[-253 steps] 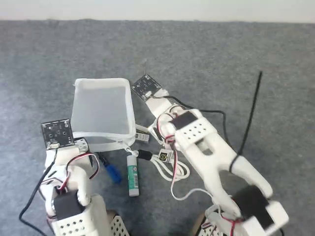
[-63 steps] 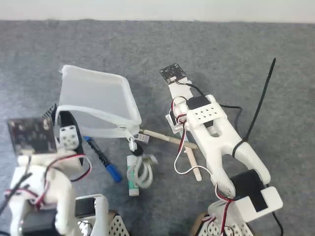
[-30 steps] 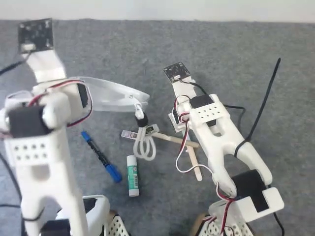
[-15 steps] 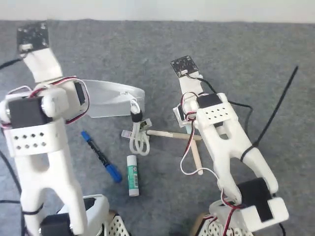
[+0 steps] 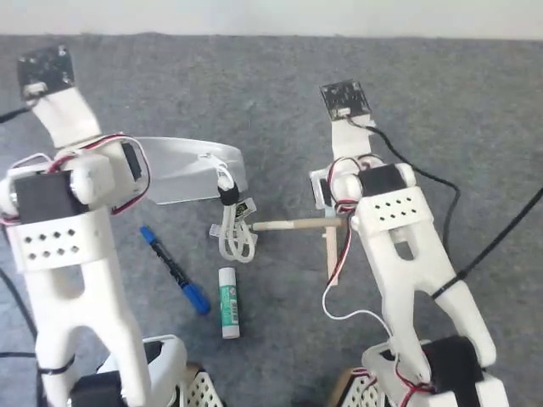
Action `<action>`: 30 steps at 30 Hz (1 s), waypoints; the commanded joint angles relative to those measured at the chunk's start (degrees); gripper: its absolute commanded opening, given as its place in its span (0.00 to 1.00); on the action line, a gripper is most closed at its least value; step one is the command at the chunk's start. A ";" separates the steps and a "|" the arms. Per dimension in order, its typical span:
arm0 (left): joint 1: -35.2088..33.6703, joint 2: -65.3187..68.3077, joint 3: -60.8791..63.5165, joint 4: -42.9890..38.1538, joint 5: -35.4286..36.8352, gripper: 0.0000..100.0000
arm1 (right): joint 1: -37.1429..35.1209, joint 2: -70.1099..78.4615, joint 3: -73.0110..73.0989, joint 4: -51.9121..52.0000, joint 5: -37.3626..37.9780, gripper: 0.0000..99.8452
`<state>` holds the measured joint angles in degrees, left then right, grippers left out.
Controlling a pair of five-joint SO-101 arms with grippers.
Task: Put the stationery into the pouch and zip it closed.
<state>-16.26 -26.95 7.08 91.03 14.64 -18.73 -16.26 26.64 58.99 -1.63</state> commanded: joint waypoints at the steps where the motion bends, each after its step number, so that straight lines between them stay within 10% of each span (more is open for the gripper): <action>1: -0.09 0.53 0.92 -1.49 1.67 0.01 | 0.66 -3.91 1.85 -2.86 -1.41 0.01; 30: -0.09 0.53 3.82 -3.34 1.85 0.01 | -0.22 -5.05 2.37 -3.56 -1.41 0.01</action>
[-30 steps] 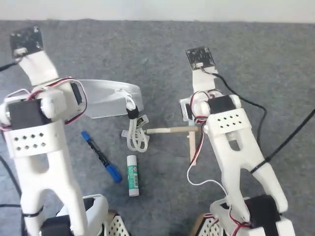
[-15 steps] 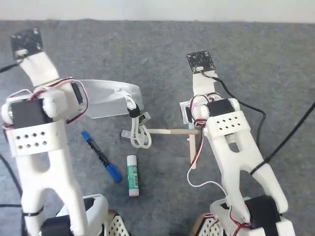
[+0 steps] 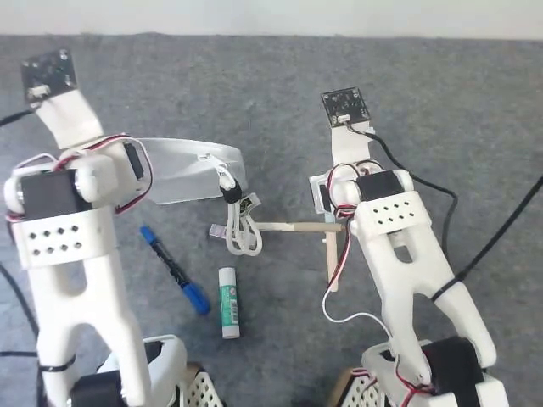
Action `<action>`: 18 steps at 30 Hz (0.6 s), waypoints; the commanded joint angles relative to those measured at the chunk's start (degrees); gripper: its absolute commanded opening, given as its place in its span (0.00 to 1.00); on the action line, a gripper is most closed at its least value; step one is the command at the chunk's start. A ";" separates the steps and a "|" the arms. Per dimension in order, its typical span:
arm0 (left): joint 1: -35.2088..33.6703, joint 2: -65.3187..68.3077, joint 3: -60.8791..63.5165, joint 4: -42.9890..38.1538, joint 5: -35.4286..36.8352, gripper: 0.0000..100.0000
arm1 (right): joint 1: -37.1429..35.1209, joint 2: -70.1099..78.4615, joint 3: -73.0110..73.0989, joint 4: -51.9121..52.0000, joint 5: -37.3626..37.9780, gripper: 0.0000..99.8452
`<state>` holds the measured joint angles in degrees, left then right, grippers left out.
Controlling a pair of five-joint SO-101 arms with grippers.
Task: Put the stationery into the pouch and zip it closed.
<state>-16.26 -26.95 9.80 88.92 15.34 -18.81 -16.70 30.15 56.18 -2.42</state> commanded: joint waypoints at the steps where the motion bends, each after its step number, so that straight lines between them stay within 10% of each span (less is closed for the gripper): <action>1: -0.09 0.53 1.19 -1.23 1.14 0.01 | -0.04 -5.93 -0.79 -0.75 -0.62 0.01; 18: -0.09 0.53 2.42 -1.49 0.97 0.01 | 0.92 -24.13 3.96 2.51 -0.44 0.01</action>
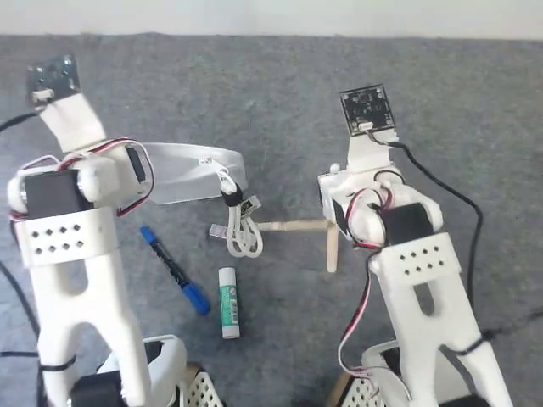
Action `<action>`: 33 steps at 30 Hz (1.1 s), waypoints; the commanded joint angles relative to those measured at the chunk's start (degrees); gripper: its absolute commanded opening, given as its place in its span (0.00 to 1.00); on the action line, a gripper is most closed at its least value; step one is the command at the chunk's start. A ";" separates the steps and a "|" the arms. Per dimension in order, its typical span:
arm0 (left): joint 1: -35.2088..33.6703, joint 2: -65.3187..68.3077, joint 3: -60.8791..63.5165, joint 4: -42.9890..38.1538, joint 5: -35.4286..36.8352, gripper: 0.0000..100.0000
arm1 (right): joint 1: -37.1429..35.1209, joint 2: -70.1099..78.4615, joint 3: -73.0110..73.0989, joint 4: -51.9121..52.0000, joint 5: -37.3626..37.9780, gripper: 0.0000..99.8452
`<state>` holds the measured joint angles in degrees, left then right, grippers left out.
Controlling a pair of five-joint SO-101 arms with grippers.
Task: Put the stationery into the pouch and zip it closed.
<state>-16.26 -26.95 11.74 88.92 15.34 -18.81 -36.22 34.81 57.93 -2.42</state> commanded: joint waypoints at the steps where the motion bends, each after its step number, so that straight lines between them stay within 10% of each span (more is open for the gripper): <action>1: -0.09 0.53 0.40 -1.49 0.97 0.01 | 0.92 -5.14 -0.70 0.84 -0.44 0.01; 33: -0.09 0.53 0.57 -1.32 0.97 0.01 | 0.40 -25.10 -0.79 3.56 -0.35 0.01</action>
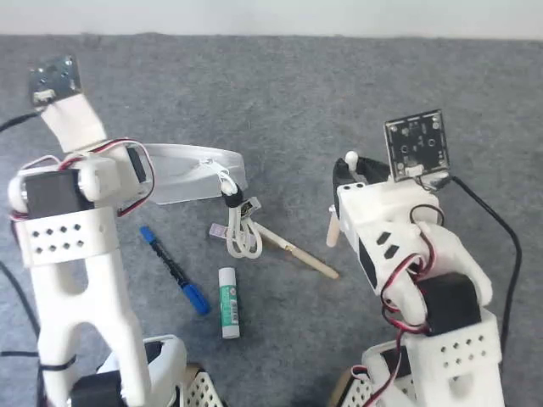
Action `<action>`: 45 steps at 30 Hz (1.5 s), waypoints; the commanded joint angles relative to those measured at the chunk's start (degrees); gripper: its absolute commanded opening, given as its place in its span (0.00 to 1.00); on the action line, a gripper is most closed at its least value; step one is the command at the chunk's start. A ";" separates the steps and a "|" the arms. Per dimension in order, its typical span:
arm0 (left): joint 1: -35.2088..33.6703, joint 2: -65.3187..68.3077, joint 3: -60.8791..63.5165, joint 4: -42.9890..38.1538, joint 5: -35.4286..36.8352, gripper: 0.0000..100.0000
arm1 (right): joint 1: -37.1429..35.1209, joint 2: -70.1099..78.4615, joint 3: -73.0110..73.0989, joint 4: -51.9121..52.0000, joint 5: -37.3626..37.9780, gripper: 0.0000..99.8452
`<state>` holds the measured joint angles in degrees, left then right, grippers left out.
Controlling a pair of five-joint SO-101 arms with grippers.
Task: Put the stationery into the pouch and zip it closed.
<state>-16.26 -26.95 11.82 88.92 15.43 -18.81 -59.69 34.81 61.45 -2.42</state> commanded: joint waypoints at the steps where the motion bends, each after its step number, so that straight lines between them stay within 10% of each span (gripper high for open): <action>1: -0.09 0.53 0.48 -1.41 0.88 0.01 | 0.13 -1.63 -0.79 0.04 -0.35 0.01; 45: -0.09 0.53 0.48 -1.49 0.79 0.01 | -16.75 -2.24 -17.41 -0.04 6.86 0.01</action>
<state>-16.26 -26.95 11.82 88.92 15.43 -33.05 -60.13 21.89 61.45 2.77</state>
